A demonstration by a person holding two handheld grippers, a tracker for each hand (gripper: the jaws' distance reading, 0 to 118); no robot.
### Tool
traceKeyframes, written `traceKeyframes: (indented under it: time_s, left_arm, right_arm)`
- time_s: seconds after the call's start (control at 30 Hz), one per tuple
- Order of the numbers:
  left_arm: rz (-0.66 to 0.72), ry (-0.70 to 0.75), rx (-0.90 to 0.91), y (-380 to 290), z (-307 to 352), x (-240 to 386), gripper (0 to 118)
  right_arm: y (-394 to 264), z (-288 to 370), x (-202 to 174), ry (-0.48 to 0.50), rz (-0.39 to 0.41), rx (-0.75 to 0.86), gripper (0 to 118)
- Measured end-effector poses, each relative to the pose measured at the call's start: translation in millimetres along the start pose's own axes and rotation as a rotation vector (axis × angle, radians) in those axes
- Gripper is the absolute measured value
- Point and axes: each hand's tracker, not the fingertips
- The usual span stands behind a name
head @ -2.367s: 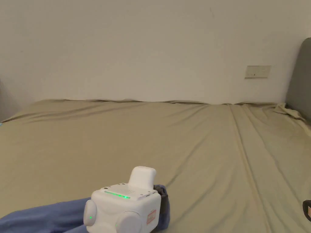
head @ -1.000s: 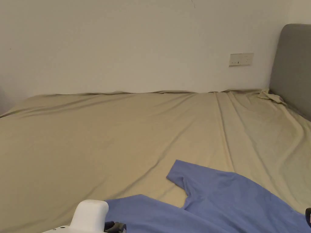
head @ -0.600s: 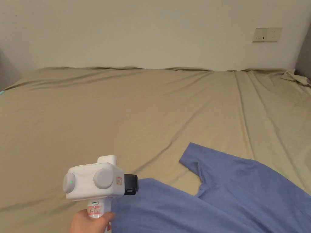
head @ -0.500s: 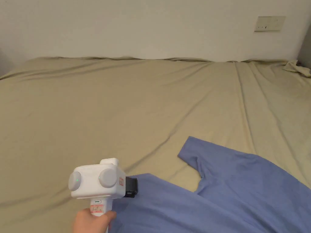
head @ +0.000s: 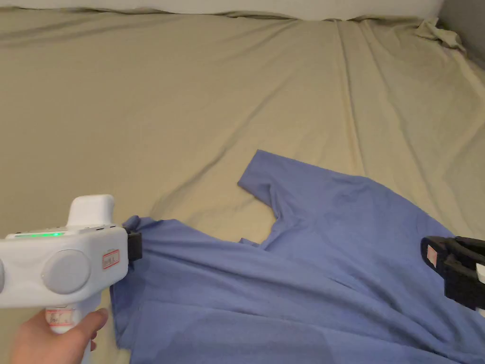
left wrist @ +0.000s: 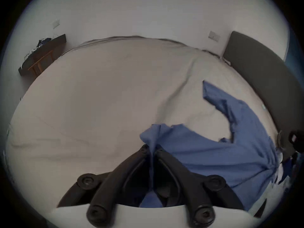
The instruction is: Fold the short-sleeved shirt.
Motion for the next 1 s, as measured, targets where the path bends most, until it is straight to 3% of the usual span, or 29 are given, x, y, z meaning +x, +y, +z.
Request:
traceKeyframes:
  time_s: [0.03, 0.07, 0.1, 0.2, 0.33, 0.47, 0.53, 0.57, 0.6, 0.63, 0.67, 0.7, 0.73, 0.8, 0.93, 1.0]
  left_arm:
    - [0.04, -0.064, 0.003, 0, 10, 11, 1]
    - [0.051, -0.076, 0.01, -1, 18, 15, 1]
    - [0.037, -0.078, 0.017, -2, 24, 18, 1]
    - [0.015, -0.086, 0.022, -9, 28, 24, 1]
    - [0.028, -0.099, 0.007, -13, 23, 26, 1]
    - [0.076, -0.123, -0.004, -12, 12, 26, 1]
    - [0.082, -0.132, -0.007, -12, 9, 26, 1]
    - [0.082, -0.141, -0.005, -12, 8, 24, 1]
    - [0.082, -0.148, -0.002, -12, 7, 24, 1]
    - [0.079, -0.151, 0.002, -11, 7, 25, 1]
    - [0.073, -0.151, 0.006, -11, 7, 26, 1]
    - [0.07, -0.147, 0.012, -11, 7, 26, 1]
    - [0.071, -0.142, 0.035, -10, 8, 26, 1]
    - [0.09, -0.154, 0.061, -5, 11, 28, 1]
    - [0.09, -0.191, 0.176, 17, 39, 33, 1]
    - [0.08, -0.197, 0.226, 33, 60, 29, 1]
  right_arm:
    - [8, -9, 14, -0.006, 0.011, 0.015, 29]
    - [23, -22, 19, -0.012, 0.009, 0.009, 98]
    - [36, -37, 25, -0.016, 0.005, -0.006, 118]
    - [67, -110, 50, 0.042, -0.046, -0.106, 118]
    - [78, -239, 84, -0.068, -0.057, -0.299, 118]
    - [71, -322, 84, -0.125, -0.074, -0.525, 116]
    - [62, -323, 86, -0.089, -0.128, -0.584, 100]
    - [66, -300, 80, -0.11, -0.139, -0.488, 98]
    - [69, -293, 78, -0.095, -0.115, -0.496, 82]
    - [70, -287, 74, -0.053, -0.088, -0.482, 56]
    - [70, -281, 71, -0.048, -0.095, -0.464, 13]
    - [70, -279, 68, -0.056, -0.082, -0.456, 5]
    - [69, -273, 60, -0.14, 0.012, -0.426, 5]
    - [68, -269, 52, -0.138, 0.085, -0.404, 5]
    - [83, -214, 66, -0.074, -0.052, -0.234, 5]
    - [93, -167, 71, -0.09, -0.055, -0.118, 5]
